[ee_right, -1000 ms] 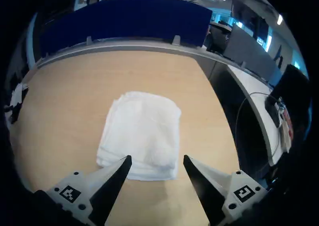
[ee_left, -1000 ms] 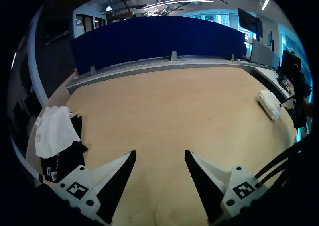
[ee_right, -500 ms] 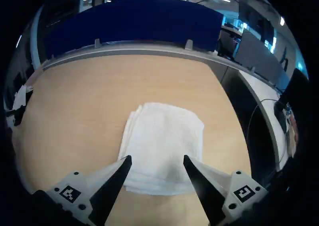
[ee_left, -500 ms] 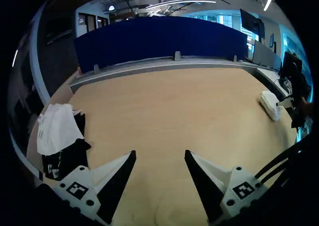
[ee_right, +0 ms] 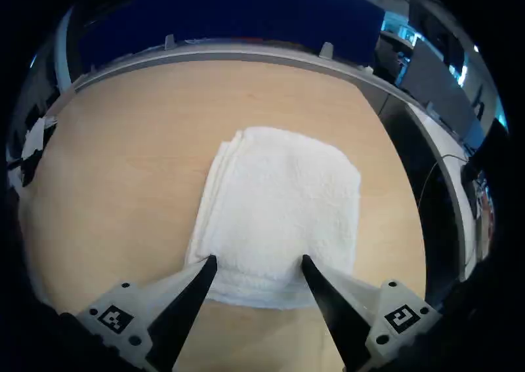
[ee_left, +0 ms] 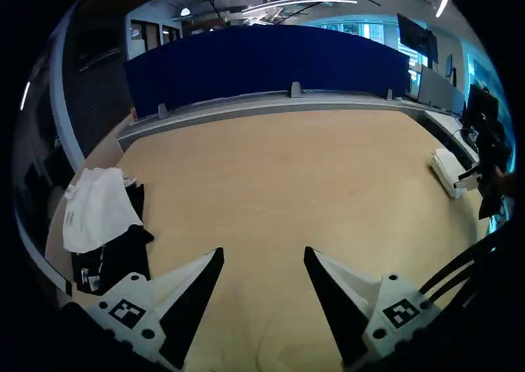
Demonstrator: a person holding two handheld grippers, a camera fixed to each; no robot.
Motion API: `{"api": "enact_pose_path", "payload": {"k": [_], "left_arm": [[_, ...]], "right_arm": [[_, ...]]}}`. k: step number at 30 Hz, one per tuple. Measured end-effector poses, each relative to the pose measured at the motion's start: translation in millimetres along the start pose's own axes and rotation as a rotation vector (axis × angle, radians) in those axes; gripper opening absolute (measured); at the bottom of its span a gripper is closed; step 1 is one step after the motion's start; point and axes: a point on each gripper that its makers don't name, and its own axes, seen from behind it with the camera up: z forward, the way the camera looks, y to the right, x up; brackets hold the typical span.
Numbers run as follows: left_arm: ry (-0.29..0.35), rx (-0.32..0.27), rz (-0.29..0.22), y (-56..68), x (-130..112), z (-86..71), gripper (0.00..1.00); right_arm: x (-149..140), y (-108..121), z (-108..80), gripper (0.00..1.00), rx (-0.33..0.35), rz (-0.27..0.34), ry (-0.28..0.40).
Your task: Fold towel
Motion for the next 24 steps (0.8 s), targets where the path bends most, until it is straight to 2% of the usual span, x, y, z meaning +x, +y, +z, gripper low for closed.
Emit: {"api": "enact_pose_path", "payload": {"k": [8,20,24], "left_arm": [[0.006,0.001,0.002,-1.0,3.8,0.4,0.9],[0.025,0.003,-0.021,-2.1,7.5,-1.4,0.9],[0.039,0.003,-0.031,-3.3,11.8,-1.8,0.9]], "right_arm": [[3.5,-0.1,-0.1,1.0,0.013,0.003,0.005],[49.0,-4.4,-26.4,1.0,0.0,0.035,0.148],[78.2,-14.8,-45.8,1.0,0.014,0.068,0.26]]}}
